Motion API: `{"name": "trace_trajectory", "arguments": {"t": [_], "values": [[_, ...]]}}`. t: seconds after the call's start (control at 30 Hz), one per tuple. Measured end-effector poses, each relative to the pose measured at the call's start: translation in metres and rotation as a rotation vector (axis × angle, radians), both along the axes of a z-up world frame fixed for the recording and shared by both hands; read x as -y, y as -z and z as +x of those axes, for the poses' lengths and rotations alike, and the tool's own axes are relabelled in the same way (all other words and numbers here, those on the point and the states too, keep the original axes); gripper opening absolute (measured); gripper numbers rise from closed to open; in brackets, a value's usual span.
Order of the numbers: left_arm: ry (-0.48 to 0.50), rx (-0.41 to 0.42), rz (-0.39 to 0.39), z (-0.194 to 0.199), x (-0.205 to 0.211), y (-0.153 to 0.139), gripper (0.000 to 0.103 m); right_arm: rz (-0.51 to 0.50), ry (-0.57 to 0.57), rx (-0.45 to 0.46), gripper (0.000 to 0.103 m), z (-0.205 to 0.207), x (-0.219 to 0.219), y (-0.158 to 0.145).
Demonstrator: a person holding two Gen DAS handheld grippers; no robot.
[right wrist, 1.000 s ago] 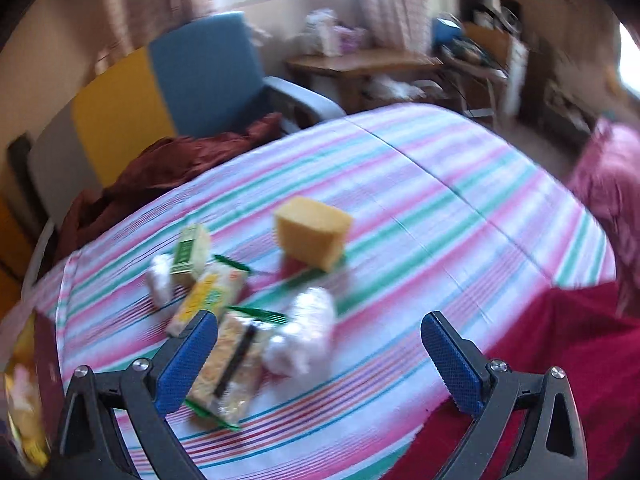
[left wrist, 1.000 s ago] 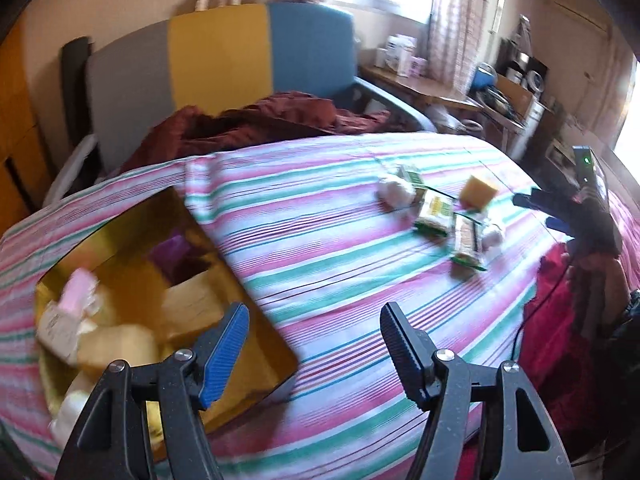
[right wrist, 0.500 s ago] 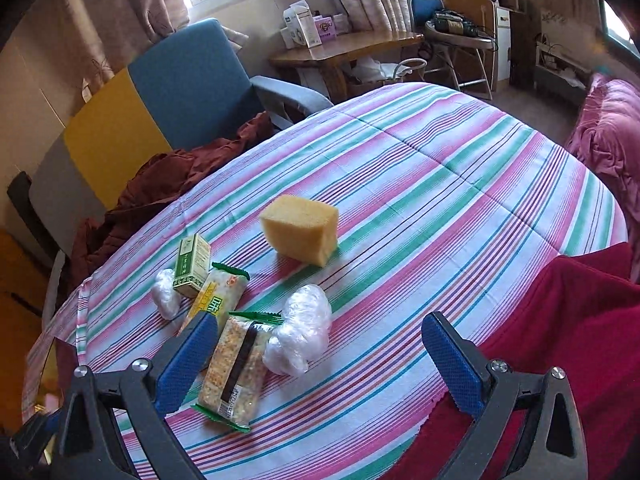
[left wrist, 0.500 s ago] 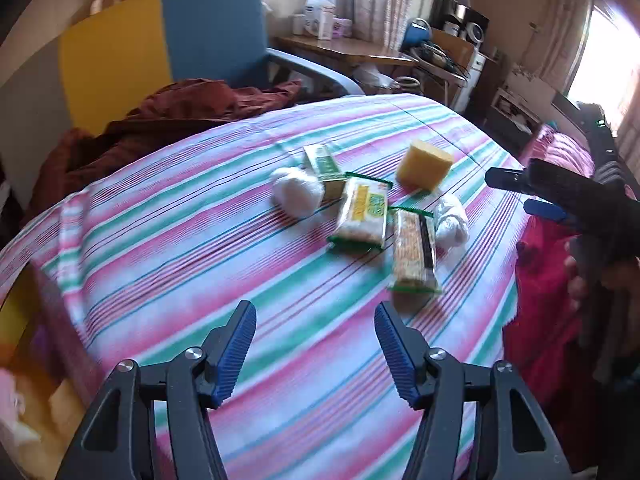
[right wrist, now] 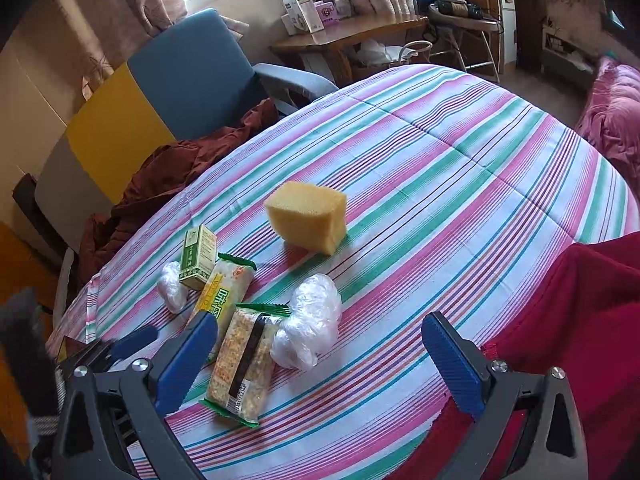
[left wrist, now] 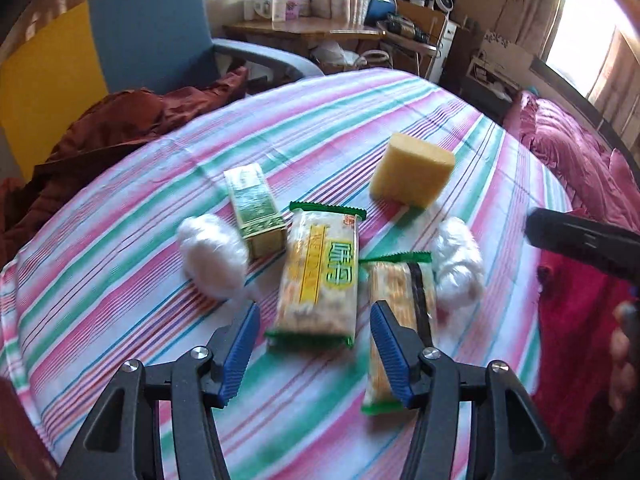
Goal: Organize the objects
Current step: 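Grasp the WEIDAN snack bar with the left gripper while the right grasps a plastic-wrapped bundle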
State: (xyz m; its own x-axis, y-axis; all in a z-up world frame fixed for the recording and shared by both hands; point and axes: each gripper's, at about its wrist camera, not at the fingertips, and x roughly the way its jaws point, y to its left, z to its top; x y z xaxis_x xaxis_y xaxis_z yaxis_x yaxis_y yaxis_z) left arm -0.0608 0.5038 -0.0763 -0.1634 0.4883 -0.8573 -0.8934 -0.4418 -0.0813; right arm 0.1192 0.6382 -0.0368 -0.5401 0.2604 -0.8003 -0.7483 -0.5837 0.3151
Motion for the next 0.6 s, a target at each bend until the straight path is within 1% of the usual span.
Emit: {"name": "trace_trajectory", "arguments": {"t": [0.27, 0.3, 0.33, 0.37, 0.47, 0.53, 0.6], "values": [[-0.015, 0.056, -0.044, -0.018, -0.033, 0.032, 0.056, -0.013, -0.011, -0.003, 0.103, -0.002, -0.001, 0.001], [-0.018, 0.047, -0.029, -0.018, -0.034, 0.033, 0.055, -0.014, -0.011, -0.003, 0.103, -0.002, -0.002, 0.002], [-0.019, 0.032, -0.023, -0.017, -0.033, 0.033, 0.049, -0.014, -0.012, -0.003, 0.103, -0.002, -0.002, 0.002], [-0.023, 0.024, -0.025, -0.016, -0.032, 0.033, 0.048, -0.014, -0.014, -0.002, 0.103, -0.001, -0.002, 0.003], [-0.022, 0.034, -0.017, -0.010, -0.018, 0.032, 0.048, -0.009, -0.020, -0.004, 0.103, -0.002, -0.002, 0.003], [-0.035, 0.043, -0.015, -0.003, 0.000, 0.031, 0.048, 0.001, -0.039, -0.020, 0.102, -0.002, 0.000, 0.000], [-0.047, 0.047, -0.014, 0.005, 0.021, 0.030, 0.048, 0.020, -0.077, -0.040, 0.099, -0.005, 0.006, -0.005]]}}
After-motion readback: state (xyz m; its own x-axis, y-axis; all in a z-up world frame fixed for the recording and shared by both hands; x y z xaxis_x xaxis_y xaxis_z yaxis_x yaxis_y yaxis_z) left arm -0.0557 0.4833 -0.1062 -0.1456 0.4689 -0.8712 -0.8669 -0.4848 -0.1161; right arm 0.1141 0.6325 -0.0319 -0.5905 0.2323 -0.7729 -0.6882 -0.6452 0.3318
